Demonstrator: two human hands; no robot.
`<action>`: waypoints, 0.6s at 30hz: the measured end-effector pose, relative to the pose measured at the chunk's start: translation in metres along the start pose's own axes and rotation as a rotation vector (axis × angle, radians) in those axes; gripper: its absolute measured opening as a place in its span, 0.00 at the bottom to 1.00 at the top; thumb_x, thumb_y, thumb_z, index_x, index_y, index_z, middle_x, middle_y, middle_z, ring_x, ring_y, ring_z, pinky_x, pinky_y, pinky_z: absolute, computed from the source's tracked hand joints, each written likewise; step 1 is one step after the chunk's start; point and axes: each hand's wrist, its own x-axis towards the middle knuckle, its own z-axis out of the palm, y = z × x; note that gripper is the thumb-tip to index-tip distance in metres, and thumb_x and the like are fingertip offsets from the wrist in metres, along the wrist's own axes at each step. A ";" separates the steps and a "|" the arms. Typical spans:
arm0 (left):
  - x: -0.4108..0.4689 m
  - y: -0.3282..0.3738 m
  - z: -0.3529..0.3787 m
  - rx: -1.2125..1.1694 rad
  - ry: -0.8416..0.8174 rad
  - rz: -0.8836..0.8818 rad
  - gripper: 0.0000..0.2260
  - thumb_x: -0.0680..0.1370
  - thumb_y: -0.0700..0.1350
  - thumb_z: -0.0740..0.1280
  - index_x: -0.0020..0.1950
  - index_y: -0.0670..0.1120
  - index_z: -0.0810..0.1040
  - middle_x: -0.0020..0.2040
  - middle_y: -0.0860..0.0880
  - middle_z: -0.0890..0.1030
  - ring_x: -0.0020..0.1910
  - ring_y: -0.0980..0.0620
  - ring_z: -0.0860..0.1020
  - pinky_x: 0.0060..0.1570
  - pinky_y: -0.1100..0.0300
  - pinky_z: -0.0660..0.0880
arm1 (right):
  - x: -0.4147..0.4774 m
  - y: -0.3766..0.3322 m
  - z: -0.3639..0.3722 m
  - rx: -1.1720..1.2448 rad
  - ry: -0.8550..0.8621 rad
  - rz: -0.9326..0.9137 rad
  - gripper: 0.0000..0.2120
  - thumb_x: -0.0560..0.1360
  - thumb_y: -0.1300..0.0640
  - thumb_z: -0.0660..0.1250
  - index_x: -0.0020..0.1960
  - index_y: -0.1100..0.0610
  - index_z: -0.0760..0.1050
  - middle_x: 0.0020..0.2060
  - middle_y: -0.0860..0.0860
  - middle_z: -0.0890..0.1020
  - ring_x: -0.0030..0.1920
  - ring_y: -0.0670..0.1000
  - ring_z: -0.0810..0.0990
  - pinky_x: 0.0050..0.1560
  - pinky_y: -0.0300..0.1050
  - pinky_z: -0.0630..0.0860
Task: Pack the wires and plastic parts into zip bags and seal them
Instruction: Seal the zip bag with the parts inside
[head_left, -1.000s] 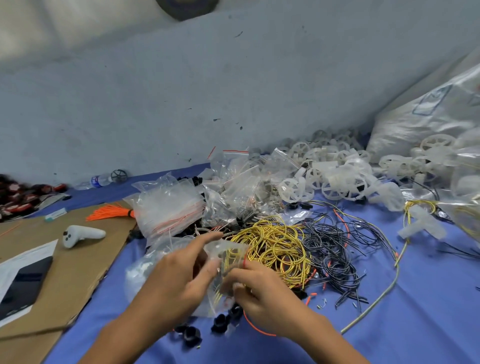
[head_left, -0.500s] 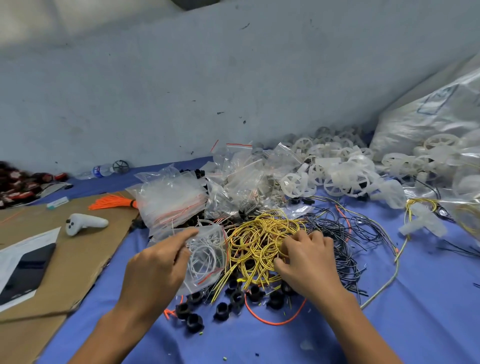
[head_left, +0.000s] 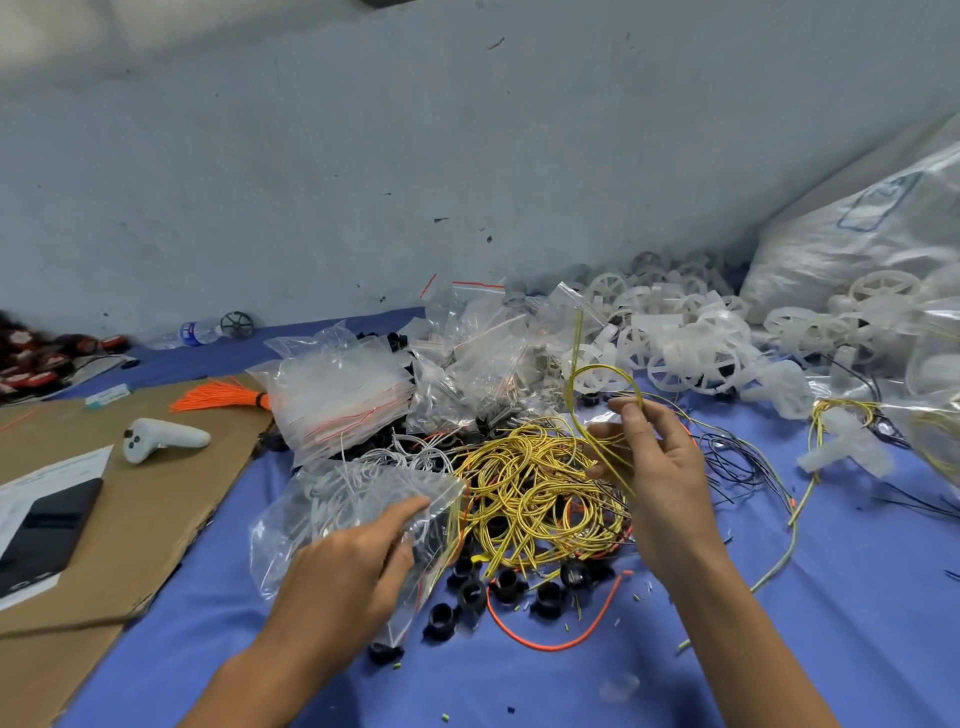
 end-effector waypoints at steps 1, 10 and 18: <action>0.001 0.001 0.000 -0.013 -0.001 -0.005 0.20 0.81 0.49 0.66 0.72 0.61 0.72 0.27 0.54 0.69 0.30 0.50 0.75 0.30 0.53 0.67 | -0.001 0.000 0.001 0.046 -0.036 0.047 0.08 0.82 0.54 0.62 0.52 0.52 0.79 0.40 0.55 0.85 0.38 0.53 0.83 0.34 0.43 0.79; 0.013 0.007 -0.004 -0.114 0.019 -0.011 0.20 0.82 0.47 0.64 0.74 0.54 0.71 0.22 0.54 0.65 0.23 0.55 0.69 0.22 0.63 0.58 | -0.006 -0.002 0.008 0.211 -0.221 0.197 0.10 0.77 0.49 0.63 0.50 0.53 0.81 0.40 0.56 0.84 0.36 0.54 0.83 0.33 0.43 0.79; 0.009 0.006 -0.003 -0.105 0.018 -0.012 0.20 0.82 0.48 0.65 0.74 0.55 0.72 0.23 0.53 0.66 0.23 0.54 0.68 0.23 0.62 0.58 | -0.010 -0.003 0.008 0.269 -0.362 0.197 0.10 0.80 0.51 0.61 0.51 0.51 0.80 0.42 0.56 0.83 0.39 0.53 0.82 0.37 0.44 0.80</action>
